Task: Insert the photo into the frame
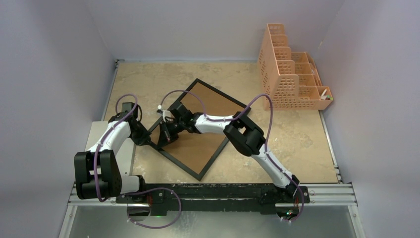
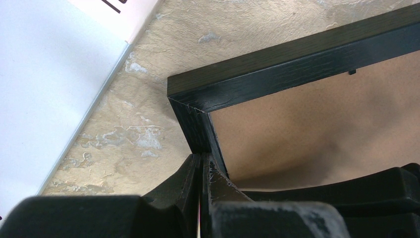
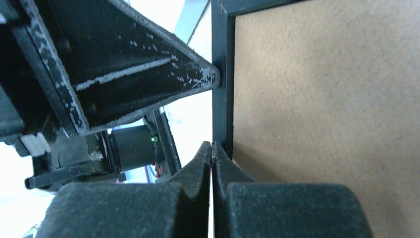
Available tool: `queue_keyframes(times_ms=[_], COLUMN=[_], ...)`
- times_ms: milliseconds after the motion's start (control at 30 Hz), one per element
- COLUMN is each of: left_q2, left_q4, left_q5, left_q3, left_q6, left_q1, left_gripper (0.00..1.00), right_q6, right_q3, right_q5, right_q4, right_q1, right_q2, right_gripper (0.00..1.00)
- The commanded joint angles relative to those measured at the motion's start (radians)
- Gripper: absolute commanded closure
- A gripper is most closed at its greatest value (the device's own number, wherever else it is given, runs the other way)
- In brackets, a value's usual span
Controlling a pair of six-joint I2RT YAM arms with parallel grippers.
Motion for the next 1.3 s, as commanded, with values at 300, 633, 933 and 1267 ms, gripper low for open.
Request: queue_keyframes(times_ms=[300,633,933,1267], left_q2=[0.036,0.037,0.034,0.034], left_q4=[-0.01,-0.01,-0.013,-0.017], left_q5=[-0.023,-0.025,-0.028,-0.031], left_q3=[-0.025,-0.026,-0.025,-0.023], left_q6=[-0.009,-0.011,-0.014,-0.014], left_q1=[0.001,0.001,0.001,0.001], left_gripper=[1.0,1.0,1.0,1.0], right_q6=[-0.068,-0.075,-0.127,-0.177], right_q3=[-0.002,0.025,0.016,-0.015], right_q5=[0.1,0.249,0.378,0.476], right_q4=[-0.219,-0.317,-0.373,-0.384], right_q1=[-0.04,-0.047,-0.065,-0.07], right_q2=[0.08,0.119,0.138,0.124], right_gripper=[1.0,1.0,1.0,1.0])
